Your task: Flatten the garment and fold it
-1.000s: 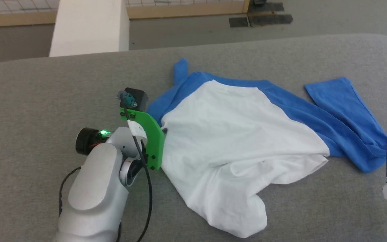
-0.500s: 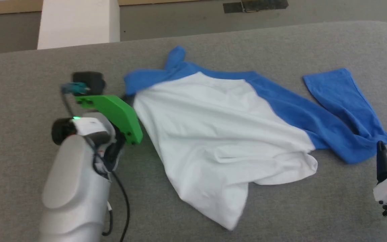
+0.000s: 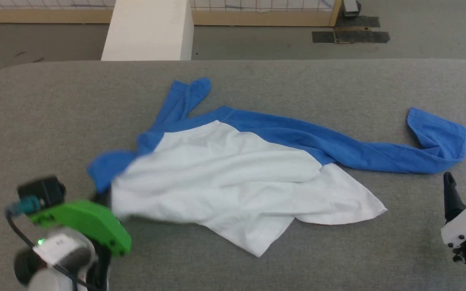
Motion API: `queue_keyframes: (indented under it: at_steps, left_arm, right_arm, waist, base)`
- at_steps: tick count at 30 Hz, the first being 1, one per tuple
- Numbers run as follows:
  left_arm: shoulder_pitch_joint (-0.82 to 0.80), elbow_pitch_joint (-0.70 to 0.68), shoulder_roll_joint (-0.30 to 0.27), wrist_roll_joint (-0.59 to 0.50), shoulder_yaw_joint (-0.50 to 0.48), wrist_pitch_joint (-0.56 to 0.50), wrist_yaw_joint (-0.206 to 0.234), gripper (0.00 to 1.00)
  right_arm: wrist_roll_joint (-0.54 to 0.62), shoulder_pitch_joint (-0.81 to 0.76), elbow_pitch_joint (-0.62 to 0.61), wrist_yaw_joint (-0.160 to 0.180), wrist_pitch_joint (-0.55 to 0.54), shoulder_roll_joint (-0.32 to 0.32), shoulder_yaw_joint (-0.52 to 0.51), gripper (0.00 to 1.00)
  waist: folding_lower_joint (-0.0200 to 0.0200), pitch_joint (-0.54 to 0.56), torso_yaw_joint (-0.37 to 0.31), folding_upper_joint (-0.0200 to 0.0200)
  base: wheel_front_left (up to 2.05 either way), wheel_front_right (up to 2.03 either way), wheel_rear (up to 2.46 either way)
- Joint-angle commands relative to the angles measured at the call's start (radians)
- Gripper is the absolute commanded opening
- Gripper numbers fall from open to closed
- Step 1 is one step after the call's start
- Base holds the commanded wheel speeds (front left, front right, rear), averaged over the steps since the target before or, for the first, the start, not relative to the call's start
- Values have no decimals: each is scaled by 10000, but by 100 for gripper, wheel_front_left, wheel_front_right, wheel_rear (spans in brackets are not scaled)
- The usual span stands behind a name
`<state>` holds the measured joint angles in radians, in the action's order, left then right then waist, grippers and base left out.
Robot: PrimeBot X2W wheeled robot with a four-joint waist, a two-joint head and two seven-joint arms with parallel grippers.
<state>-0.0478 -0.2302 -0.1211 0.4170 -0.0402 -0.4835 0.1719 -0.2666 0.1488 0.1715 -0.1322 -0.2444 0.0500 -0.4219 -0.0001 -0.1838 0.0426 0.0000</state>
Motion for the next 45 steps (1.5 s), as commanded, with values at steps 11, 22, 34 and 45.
queue_keyframes:
  at_steps: [11,22,34,45]
  left_arm:
    - [484,1369,351,1319,-317,254,10,100]
    - [-975,1095,-1033,-1441,-23,6108,-1433,100]
    - [-1670,2568,-515,-1786,572,7350,-1615,100]
    - [-1724,2926,-429,-1814,437,7438,-1546,100]
  right_arm:
    - [183,43,118,15,-21,3,399,100]
    - [1830,1939,-452,15,-2946,56,2519,100]
    - [2695,3958,1991,15,-6127,1469,5290,100]
    - [1394,3759,1682,15,-5622,2217,3774,0]
  waist:
    - [1,202,254,0]
    - [1,-263,281,0]
    - [1,-1513,770,0]
    - [1,-975,294,0]
  base:
    - [0,0,0]
    - [0,0,0]
    - [0,0,0]
    - [0,0,0]
